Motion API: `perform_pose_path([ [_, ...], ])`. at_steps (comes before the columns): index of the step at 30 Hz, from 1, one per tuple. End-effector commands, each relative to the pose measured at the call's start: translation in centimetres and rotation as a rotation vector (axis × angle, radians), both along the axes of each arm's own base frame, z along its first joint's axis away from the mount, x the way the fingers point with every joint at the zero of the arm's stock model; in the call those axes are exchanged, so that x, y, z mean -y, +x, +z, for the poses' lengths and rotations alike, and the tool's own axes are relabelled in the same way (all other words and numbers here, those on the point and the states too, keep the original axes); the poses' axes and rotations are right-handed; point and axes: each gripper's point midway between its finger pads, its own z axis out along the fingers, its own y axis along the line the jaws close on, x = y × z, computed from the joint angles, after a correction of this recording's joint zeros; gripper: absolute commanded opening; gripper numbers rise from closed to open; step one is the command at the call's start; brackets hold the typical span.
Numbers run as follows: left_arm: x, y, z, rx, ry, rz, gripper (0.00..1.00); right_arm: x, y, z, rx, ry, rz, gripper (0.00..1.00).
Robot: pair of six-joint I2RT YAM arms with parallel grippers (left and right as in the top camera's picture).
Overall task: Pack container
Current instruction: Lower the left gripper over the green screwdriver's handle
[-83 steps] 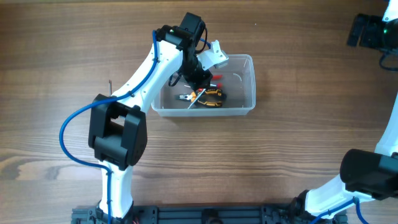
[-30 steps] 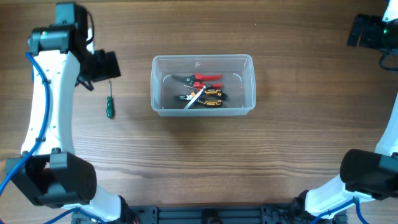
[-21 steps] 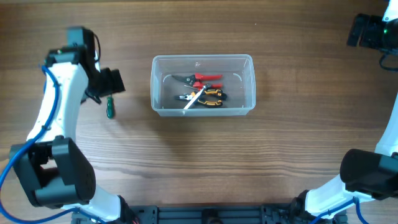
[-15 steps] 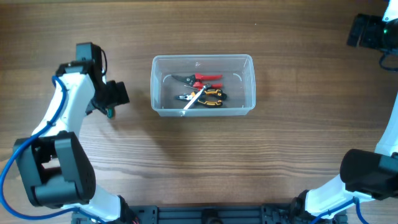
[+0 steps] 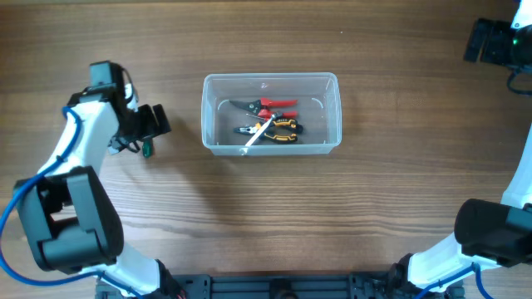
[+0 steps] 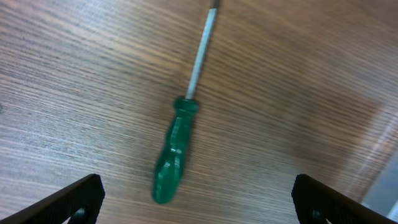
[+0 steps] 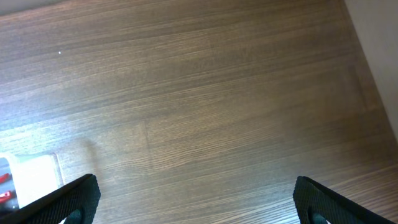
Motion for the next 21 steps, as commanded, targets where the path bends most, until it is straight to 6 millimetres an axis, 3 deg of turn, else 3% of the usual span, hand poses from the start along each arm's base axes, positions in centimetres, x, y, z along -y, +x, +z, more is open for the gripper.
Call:
perform_pose_path([
  [1,-0.4,0.0,-0.5,0.013,-0.064,-0.064,1.00,-0.3,0.0,0.4,0.016,0.012,-0.007,1.00],
  [10,-2.2,0.5,-0.5,0.017,0.057,-0.064,1.00,-0.3,0.0,0.4,0.016,0.012,-0.007,1.00],
  [21,-1.8,1.7,0.1,0.038,0.076,-0.084,1.00,-0.3,0.0,0.4,0.016,0.012,-0.007,1.00],
])
